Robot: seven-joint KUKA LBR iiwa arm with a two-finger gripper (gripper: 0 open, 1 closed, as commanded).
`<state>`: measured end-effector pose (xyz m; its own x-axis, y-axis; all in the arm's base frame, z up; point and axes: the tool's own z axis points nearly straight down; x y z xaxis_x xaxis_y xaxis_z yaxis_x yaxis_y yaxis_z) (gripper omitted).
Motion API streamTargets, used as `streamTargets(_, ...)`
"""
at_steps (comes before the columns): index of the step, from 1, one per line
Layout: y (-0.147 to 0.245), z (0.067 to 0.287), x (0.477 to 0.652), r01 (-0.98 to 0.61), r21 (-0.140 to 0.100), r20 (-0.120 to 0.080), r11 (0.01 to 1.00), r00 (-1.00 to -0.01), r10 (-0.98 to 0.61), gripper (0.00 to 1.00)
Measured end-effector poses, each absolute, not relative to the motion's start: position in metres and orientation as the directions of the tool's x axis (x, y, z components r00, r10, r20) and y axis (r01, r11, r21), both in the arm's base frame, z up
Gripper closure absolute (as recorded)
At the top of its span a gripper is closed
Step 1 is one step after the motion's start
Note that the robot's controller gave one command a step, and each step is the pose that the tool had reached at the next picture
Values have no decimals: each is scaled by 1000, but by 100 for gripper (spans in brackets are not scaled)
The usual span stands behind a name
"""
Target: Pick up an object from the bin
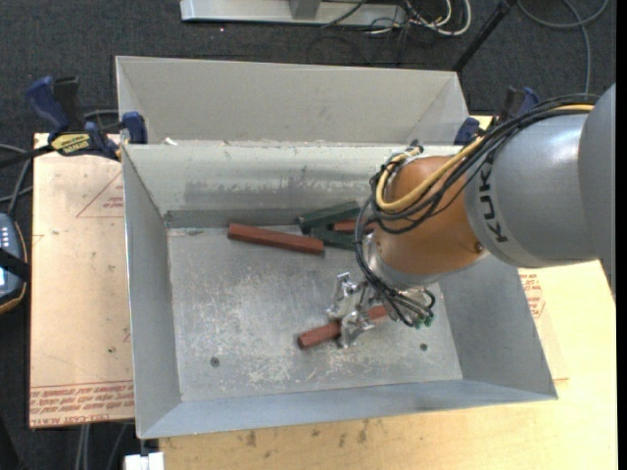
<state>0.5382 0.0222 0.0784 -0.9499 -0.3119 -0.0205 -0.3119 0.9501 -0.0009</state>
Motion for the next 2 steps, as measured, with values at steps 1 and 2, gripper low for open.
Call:
streamTargets(1, 22, 78, 538, -312, -1, -21, 950, -950, -312, 100)
streamTargets(2, 29, 272, 534, -279, 1, 0, 960, -960, -279, 100)
